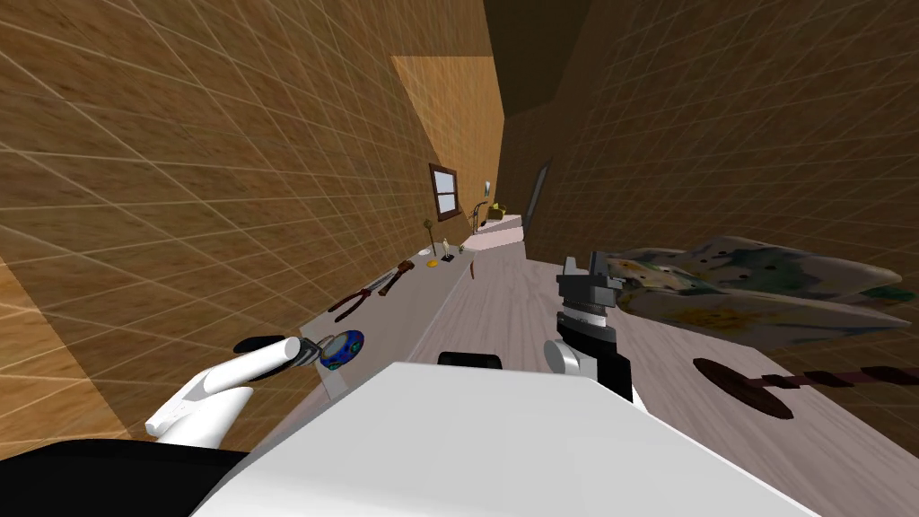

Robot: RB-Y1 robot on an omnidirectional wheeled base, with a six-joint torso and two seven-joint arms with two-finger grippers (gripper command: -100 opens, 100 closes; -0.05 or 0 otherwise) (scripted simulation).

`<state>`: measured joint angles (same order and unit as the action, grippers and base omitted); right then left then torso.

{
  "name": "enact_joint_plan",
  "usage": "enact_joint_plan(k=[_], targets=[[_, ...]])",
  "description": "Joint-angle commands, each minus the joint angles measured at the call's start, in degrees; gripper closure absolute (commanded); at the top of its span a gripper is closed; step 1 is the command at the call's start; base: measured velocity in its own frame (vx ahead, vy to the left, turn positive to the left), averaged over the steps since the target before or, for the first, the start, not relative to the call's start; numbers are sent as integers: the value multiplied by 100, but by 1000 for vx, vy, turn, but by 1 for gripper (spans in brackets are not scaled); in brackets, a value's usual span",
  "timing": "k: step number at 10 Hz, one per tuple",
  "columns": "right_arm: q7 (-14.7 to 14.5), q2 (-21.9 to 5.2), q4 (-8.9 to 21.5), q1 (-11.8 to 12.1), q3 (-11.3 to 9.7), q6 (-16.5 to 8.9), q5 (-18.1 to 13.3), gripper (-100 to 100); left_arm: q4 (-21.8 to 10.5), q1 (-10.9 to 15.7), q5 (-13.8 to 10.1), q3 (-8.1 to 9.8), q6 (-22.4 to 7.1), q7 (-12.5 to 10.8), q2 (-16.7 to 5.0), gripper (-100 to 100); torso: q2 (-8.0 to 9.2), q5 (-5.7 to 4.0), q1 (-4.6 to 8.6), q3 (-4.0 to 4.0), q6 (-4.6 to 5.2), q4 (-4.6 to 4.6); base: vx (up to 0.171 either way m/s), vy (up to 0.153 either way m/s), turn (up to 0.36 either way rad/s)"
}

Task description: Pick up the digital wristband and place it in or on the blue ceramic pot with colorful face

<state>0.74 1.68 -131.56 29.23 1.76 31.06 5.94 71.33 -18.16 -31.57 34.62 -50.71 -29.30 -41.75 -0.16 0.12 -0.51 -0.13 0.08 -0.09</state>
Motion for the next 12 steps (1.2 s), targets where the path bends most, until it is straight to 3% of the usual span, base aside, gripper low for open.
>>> enact_joint_plan(k=[1, 3, 4, 5, 9, 10, 11, 12], targets=[[0, 0, 0, 0, 0, 0, 0, 0, 90, -40, -41, 86, -164, 26, -58, 100, 0, 0, 0, 0, 0, 0, -6, 86, -129], [0, 0, 0, 0, 0, 0, 0, 0, 210, -109, -103, 210, -361, 82, -114, 100, -2, 2, 3, -2, -1, -1, -3, 97, -147], [0, 0, 0, 0, 0, 0, 0, 0, 174, -104, -91, 178, -283, 68, -90, 100, -4, 2, 2, -2, 3, -1, -2, 47, -46], [0, 1, 0, 1, 0, 0, 0, 0, 183, -100, -95, 187, -298, 75, -99, -100, -4, 4, 18, -4, -5, -4, 1, 10, 2], [0, 1, 0, 1, -1, 0, 0, 0, 183, -100, -95, 186, -295, 74, -99, -100, -3, -2, 39, -3, -6, -4, 0, 0, 0], [0, 1, 0, 1, -1, 0, 0, 0, 183, -100, -95, 186, -295, 74, -99, 0, -3, -2, 40, -3, -6, -4, 0, 0, 0], [0, 1, 0, 1, -1, 0, 0, 0, 336, -165, -168, 254, -458, 22, -192, -100, -3, -2, 40, -3, -6, -4, -7, -7, -2], [0, 1, 0, 1, -1, 0, 0, 0, 412, -197, -205, 288, -539, -4, -239, -100, -1, -3, 42, -2, -6, -3, -11, -10, -1]])
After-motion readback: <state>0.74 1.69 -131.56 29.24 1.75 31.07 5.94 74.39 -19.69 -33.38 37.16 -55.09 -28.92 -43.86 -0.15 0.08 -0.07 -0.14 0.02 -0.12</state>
